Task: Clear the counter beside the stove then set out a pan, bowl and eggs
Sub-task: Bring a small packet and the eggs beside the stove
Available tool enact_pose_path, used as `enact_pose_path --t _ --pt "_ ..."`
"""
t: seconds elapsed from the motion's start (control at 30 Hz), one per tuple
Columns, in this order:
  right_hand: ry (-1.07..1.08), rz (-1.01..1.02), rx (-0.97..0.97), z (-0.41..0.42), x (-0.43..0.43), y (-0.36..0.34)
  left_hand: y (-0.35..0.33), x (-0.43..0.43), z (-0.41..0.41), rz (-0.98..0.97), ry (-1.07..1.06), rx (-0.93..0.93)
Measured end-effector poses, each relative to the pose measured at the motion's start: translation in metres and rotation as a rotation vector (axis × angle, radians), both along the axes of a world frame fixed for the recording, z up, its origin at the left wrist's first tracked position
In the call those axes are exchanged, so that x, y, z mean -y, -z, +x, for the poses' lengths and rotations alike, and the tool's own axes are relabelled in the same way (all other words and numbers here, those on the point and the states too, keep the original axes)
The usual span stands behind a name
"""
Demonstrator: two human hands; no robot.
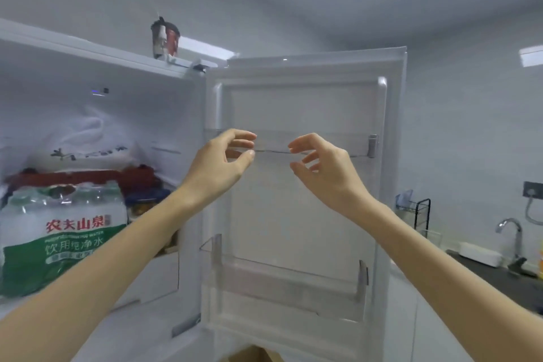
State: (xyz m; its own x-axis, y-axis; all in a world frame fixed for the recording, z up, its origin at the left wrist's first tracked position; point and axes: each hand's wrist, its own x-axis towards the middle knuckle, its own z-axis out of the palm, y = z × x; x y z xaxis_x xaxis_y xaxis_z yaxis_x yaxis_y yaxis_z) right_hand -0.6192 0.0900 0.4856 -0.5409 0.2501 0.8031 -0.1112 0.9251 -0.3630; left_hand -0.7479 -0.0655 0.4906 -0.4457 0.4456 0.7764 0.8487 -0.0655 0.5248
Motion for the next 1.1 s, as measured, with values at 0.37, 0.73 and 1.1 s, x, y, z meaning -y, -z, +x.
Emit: enact_pose_path --t 0.37,0.73,1.1 --pt "0.172 0.117 0.175 -0.119 -0.031 -0.104 -0.038 -0.037 -0.14 -0.238 -0.241 -0.335" --pt "0.284 -0.236 0.912 -0.181 -0.044 -0.134 -0.011 -0.048 -0.187 -0.221 -0.255 -0.491" --pt "0.155 -0.287 1.003 -0.185 -0.059 -0.128 -0.013 -0.053 -0.193 -0.125 -0.184 -0.436"
